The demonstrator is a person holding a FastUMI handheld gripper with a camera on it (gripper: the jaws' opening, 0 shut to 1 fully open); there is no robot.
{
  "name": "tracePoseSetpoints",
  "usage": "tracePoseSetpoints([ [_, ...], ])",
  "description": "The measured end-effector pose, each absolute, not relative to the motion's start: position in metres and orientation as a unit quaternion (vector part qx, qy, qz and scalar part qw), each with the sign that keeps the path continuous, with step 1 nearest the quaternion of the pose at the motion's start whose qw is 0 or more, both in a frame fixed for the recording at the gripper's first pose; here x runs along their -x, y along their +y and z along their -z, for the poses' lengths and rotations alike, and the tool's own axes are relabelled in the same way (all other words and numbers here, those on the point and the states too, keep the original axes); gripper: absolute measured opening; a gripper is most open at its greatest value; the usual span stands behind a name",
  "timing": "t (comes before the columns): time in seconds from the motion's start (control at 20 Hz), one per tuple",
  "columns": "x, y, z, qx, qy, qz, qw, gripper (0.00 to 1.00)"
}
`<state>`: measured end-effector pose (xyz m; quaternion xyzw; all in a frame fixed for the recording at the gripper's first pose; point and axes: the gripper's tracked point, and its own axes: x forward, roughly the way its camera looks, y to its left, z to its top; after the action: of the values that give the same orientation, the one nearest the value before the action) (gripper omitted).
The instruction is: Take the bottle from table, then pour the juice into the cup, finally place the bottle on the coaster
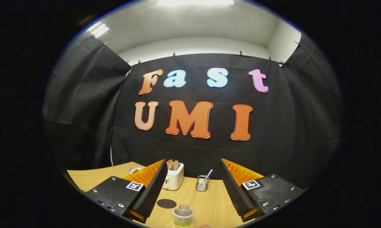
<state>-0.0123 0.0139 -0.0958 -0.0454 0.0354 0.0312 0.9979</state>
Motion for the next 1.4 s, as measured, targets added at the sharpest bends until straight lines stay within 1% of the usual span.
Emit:
tracePoseSetpoints([
  [0.35, 0.019, 0.021, 0.16, 0.063, 0.079, -0.036, 0.994, 0.98],
  [0.55, 0.023, 0.022, 0.204, 0.051, 0.124, -0.037, 0.99, 0.99],
  [1.0, 0.028, 0.023, 0.281, 0.033, 0.186, -0.032, 0.982, 0.99],
  [1.4, 0.022, 0.017, 0.346, 0.013, 0.244, -0.005, 0.97, 0.99],
])
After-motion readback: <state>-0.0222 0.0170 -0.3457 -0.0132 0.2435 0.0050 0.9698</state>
